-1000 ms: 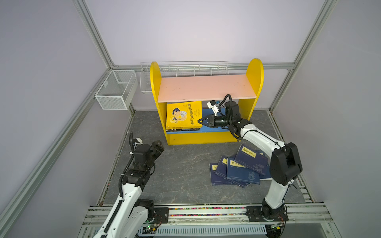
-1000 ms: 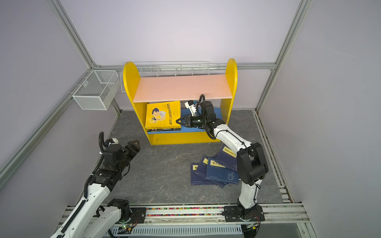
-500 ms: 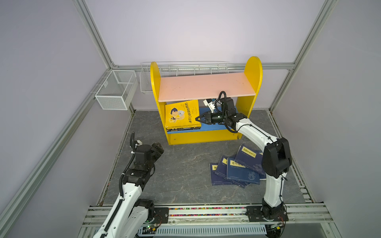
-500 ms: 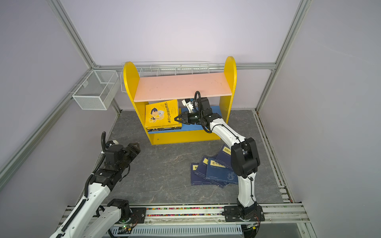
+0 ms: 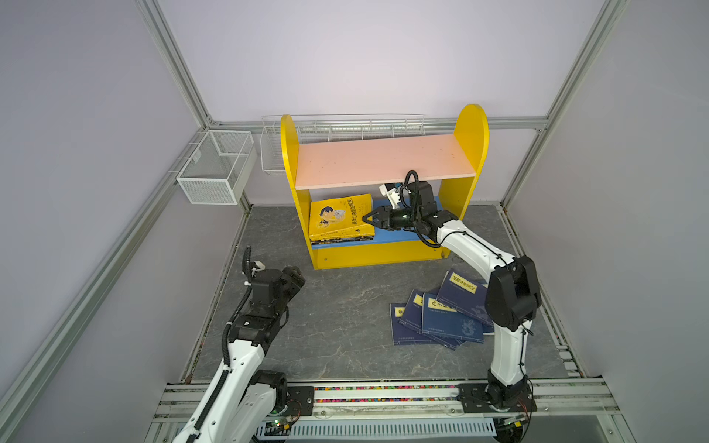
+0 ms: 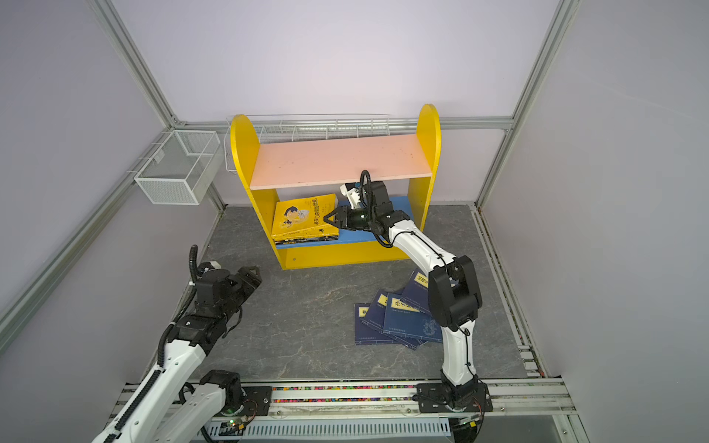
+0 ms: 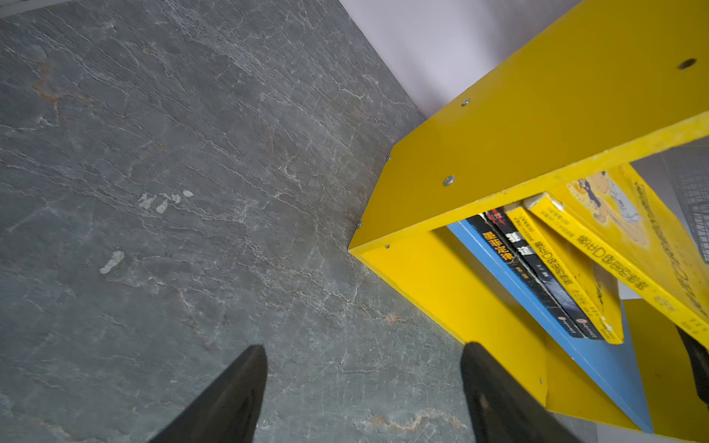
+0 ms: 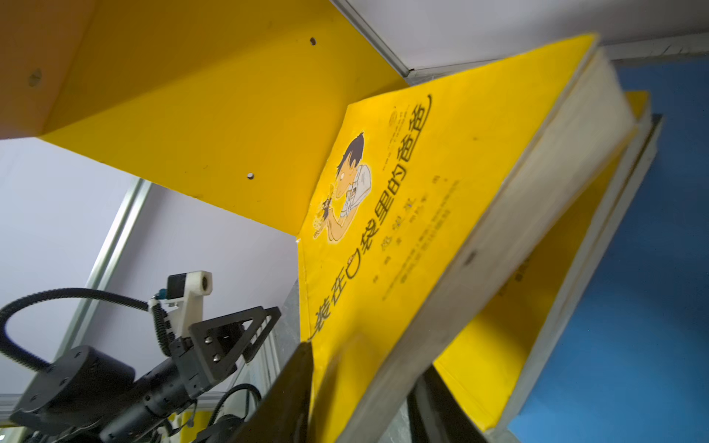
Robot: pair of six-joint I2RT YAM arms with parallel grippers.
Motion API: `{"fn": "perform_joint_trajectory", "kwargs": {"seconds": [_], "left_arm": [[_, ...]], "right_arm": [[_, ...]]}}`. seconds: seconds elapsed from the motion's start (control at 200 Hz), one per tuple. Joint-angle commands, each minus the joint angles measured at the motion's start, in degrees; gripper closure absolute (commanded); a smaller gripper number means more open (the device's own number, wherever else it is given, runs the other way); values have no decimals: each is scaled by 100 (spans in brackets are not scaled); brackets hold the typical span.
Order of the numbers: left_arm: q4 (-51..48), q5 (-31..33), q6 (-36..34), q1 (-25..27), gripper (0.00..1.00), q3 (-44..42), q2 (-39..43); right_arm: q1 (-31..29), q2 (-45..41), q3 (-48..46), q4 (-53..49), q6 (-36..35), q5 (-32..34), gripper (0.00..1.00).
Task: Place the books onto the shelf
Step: 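Lay the yellow book flat on the first yellow book with the right gripper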
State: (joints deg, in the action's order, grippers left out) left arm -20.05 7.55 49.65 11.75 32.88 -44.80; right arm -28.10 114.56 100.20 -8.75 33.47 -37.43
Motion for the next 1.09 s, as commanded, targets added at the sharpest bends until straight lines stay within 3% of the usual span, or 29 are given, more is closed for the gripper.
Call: {"fn": "perform_joint_trajectory", "kwargs": {"seconds": [0.0, 0.15, 0.34, 0.57, 0.82, 1.09], "left_arm": [[-62, -16, 108, 3, 20, -45, -20], [-73, -52, 116, 3, 20, -54, -22], [-45, -108, 140, 3, 20, -89, -16], [-38, -151, 107, 3, 20, -62, -103], [-28, -162, 101, 3, 20, -63, -137], [-68, -158, 90, 2, 20, -11, -205]], "right_arm": [[7, 34, 17, -59, 21, 700, 38], [-166, -37, 131, -634, -461, 1335, 25], [-442, -39, 279, -1325, -1068, 2273, 17], [-592, -13, 464, -1704, -1768, 2768, 8], [-704, -9, 472, -2026, -2619, 2799, 8], [-741, 374, 874, -2386, -2934, 2880, 15]]}}
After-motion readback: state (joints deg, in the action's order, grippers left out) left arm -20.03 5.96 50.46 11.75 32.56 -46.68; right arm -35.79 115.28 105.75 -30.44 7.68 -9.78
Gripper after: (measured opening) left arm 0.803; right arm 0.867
